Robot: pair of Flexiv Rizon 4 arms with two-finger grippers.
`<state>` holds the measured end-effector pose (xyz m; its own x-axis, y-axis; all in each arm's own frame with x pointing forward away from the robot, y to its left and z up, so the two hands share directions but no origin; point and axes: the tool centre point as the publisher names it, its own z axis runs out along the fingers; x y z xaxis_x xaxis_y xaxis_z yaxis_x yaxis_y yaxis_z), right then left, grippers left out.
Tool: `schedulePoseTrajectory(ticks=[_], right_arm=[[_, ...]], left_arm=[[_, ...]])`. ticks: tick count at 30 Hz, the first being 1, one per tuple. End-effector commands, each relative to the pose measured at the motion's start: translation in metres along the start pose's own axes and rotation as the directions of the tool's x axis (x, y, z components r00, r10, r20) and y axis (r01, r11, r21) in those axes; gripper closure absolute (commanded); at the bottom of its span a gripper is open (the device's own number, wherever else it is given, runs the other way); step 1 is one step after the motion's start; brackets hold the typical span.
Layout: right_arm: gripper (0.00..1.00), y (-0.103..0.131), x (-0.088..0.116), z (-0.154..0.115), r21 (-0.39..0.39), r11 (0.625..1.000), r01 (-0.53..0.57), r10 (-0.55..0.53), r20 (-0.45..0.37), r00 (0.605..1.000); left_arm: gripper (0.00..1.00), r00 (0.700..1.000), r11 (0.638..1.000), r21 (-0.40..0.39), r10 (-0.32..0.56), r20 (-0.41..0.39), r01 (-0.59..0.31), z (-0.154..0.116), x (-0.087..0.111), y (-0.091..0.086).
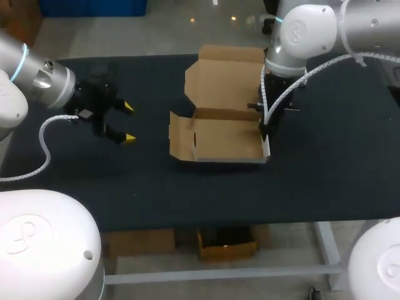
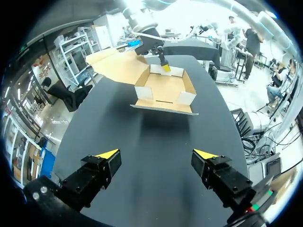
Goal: Assemble the packaging by folding the flat box into shape, placing the metal phone stand inside, and closing the box properly
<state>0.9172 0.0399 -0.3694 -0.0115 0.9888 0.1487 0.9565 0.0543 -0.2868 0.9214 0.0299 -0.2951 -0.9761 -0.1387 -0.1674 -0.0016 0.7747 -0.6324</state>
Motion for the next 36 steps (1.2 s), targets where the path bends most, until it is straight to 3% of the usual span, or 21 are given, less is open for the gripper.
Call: schedulePoseTrajectory(ticks=[1,19,36], right_arm=[[1.00,0.015,0.011,0.002,0.069,0.998,-0.005,0.002,0.056,0.998],[1.00,0.017,0.007,0.031,0.139,0.990,-0.038,0.030,0.057,0.998],[1.00,0.015,0.007,0.028,0.174,0.983,-0.064,0.049,0.087,0.995]], left_arm=[[0.00,1.000,1.000,-0.002,0.000,-0.002,0.000,0.000,0.000,0.000],[0.00,1.000,1.000,-0.002,0.000,-0.002,0.000,0.000,0.000,0.000],[0.00,1.000,1.000,-0.002,0.000,-0.002,0.000,0.000,0.000,0.000]])
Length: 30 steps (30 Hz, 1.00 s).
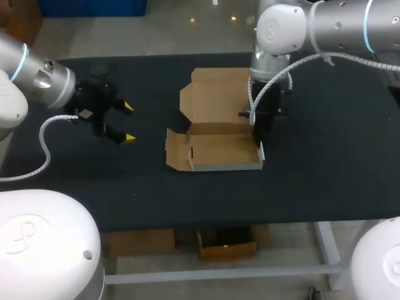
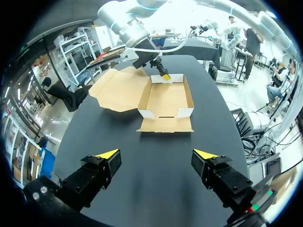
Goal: Assemble the packaging by folding the flat box into shape, placing the metal phone stand inside, and closing the box properly
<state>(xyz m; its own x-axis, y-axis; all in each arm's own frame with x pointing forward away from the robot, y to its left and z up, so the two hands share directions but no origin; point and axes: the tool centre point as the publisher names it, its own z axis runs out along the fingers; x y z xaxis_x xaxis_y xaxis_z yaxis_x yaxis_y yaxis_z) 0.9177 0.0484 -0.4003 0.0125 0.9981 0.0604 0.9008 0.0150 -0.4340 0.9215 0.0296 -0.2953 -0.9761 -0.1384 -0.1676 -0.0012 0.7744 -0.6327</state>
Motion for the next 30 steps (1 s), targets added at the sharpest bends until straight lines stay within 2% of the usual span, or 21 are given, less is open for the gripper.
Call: schedulePoseTrajectory(ticks=[1,7,14,22,25,30], right_arm=[[1.00,0.003,0.003,-0.004,0.037,0.999,0.006,-0.006,0.006,1.000],[1.00,0.000,0.005,-0.005,0.092,0.996,-0.003,-0.001,0.048,0.999],[1.00,-0.003,0.005,0.003,0.095,0.995,-0.028,0.022,0.066,0.998],[1.00,-0.006,0.000,0.011,0.046,0.998,-0.042,0.040,0.045,0.998],[0.88,-0.008,0.001,0.010,0.019,0.998,-0.053,0.052,0.051,0.997],[0.85,-0.011,0.001,0.007,-0.022,0.997,-0.068,0.069,0.050,0.996]], left_arm=[[0.00,1.000,1.000,-0.002,0.000,-0.002,0.000,-0.001,0.000,0.000],[0.00,1.000,1.000,-0.002,0.000,-0.002,0.000,-0.001,0.000,0.000],[0.00,1.000,1.000,-0.002,0.000,-0.002,0.000,-0.001,0.000,0.000],[0.00,1.000,1.000,-0.002,0.000,-0.002,0.000,-0.001,0.000,0.000],[0.00,1.000,1.000,-0.002,0.000,-0.002,0.000,-0.001,0.000,0.000],[0.00,1.000,1.000,-0.002,0.000,-0.002,0.000,-0.001,0.000,0.000]])
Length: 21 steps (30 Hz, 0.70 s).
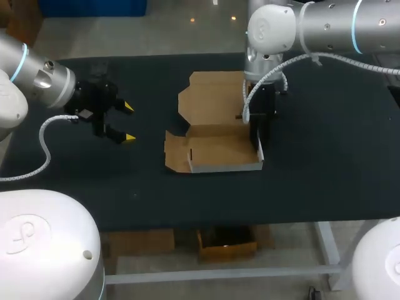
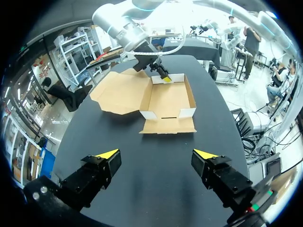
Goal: Assemble the packaging by folding the flat box into shape, placing the metal phone stand inside, and closing the box properly
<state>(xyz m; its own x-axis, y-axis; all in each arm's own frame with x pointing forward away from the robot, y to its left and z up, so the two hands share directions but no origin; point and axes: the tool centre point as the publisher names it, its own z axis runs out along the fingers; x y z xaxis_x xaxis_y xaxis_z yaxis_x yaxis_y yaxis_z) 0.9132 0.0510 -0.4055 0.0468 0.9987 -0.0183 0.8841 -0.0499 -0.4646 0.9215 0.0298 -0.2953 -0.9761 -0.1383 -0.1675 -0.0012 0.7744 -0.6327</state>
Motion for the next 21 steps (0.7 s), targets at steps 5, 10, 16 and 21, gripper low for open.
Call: schedulePoseTrajectory(ticks=[5,10,16,21], right_arm=[[0.89,-0.0100,-0.0030,0.0004,-0.105,0.994,-0.015,0.012,-0.028,1.000],[0.91,-0.0097,-0.0038,0.0016,-0.160,0.987,-0.013,0.003,-0.064,0.998],[0.87,-0.0073,-0.0043,0.0045,-0.217,0.976,-0.018,-0.002,-0.091,0.996],[0.88,-0.0065,-0.0011,0.0013,-0.274,0.961,-0.031,0.005,-0.096,0.995]], left_arm=[[0.00,1.000,1.000,-0.002,0.000,-0.002,0.000,-0.0005,-0.0003,-0.0001],[0.00,1.000,1.000,-0.002,0.000,-0.002,0.000,-0.0005,-0.0003,-0.0001],[0.00,1.000,1.000,-0.002,0.000,-0.002,0.000,-0.0005,-0.0003,-0.0001],[0.00,1.000,1.000,-0.002,0.000,-0.002,0.000,-0.0005,-0.0003,-0.0001]])
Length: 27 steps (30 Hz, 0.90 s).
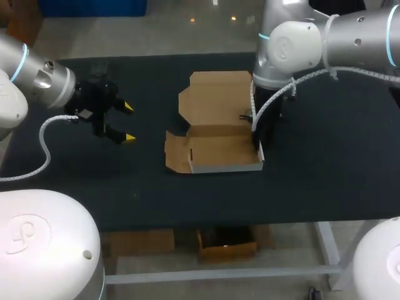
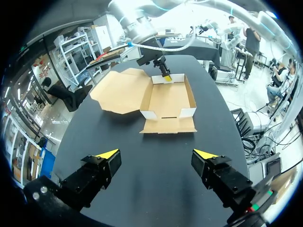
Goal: Assemble the packaging by folding the flat box into shape, placing the metal phone stand inside, and closing the box properly
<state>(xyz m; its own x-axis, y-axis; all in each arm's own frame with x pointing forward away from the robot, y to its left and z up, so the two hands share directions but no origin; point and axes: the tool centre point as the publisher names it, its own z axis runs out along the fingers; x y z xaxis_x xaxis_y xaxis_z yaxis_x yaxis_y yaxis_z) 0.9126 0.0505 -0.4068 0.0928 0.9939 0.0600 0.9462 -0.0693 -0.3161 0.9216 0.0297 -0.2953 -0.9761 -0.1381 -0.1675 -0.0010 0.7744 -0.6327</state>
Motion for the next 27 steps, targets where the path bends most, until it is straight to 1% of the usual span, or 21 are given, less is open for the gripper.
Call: schedulePoseTrajectory(ticks=[1,6,11,20,23,27], right_arm=[[0.89,-0.006,0.000,-0.002,-0.131,0.991,-0.002,0.001,-0.007,1.000],[0.92,-0.005,0.002,-0.004,-0.182,0.983,-0.003,0.002,-0.003,1.000],[0.93,-0.001,0.003,-0.001,-0.202,0.979,-0.003,0.001,-0.009,1.000],[0.90,0.004,0.004,0.004,-0.230,0.973,-0.009,0.006,-0.014,1.000],[0.90,0.005,0.004,0.005,-0.240,0.971,-0.014,0.010,-0.017,1.000],[0.93,0.005,0.006,0.004,-0.252,0.968,-0.017,0.014,-0.016,1.000]], left_arm=[[0.00,1.000,1.000,-0.002,0.000,-0.002,0.000,-0.001,0.000,0.000],[0.00,1.000,1.000,-0.002,0.000,-0.002,0.000,-0.001,0.000,0.000],[0.00,1.000,1.000,-0.002,0.000,-0.002,0.000,-0.001,0.000,0.000],[0.00,1.000,1.000,-0.002,0.000,-0.002,0.000,-0.001,0.000,0.000],[0.00,1.000,1.000,-0.002,0.000,-0.002,0.000,-0.001,0.000,0.000],[0.00,1.000,1.000,-0.002,0.000,-0.002,0.000,-0.001,0.000,0.000]])
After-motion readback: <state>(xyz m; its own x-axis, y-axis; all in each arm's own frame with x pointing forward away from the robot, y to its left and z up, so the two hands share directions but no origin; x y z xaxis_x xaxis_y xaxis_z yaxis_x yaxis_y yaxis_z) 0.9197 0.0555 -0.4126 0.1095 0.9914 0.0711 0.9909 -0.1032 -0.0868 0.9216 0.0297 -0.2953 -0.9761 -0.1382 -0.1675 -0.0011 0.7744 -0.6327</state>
